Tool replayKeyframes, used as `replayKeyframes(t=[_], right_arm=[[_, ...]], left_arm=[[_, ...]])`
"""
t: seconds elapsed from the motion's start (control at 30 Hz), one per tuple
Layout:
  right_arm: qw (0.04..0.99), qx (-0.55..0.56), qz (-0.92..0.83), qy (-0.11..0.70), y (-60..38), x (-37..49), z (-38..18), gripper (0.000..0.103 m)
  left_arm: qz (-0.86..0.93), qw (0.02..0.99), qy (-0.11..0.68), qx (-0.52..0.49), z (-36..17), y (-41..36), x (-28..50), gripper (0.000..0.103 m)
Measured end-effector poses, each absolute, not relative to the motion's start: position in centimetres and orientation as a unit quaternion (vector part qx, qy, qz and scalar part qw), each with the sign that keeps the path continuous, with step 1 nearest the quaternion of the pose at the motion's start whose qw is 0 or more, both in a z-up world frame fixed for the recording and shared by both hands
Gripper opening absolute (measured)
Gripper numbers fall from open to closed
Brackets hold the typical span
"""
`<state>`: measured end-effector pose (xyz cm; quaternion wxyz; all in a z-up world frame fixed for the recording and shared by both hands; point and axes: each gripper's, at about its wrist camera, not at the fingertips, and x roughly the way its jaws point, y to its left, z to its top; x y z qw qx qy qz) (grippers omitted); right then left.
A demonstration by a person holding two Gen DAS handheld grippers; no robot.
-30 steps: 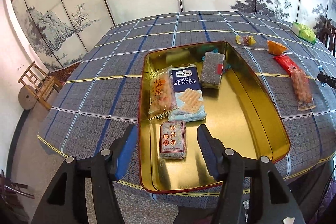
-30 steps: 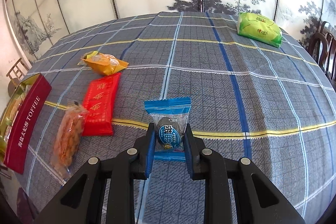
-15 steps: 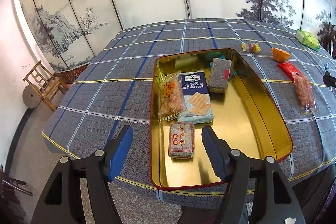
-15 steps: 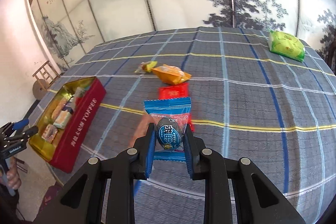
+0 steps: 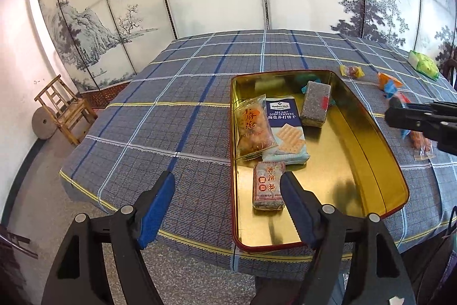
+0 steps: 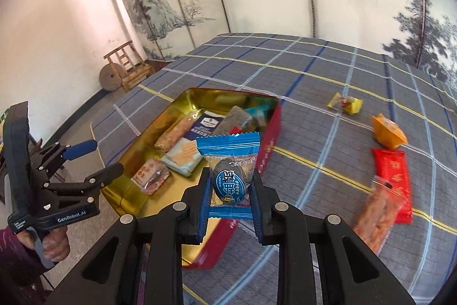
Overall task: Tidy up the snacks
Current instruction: 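Carry the blue wrapped candy over the gold tin with the right tool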
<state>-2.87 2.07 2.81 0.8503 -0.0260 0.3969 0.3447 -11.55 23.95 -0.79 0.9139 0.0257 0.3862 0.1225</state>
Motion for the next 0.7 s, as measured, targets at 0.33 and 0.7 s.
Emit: replayKeyframes(t=[0.33,0.7], right_arm=[[0.819,-0.048,0.364,0.441,7.9,-0.9,0.2,0.026],[0.808,-0.074,0.352,0.466,12.8,1.3,-1.5,0.026]], left_arm=[[0.114,0.918,0.378,0.038,-0.7,23.9,-11.9,0.075],[0.113,0.918,0.377,0.049,-1.1,23.9,-11.7,0.079]])
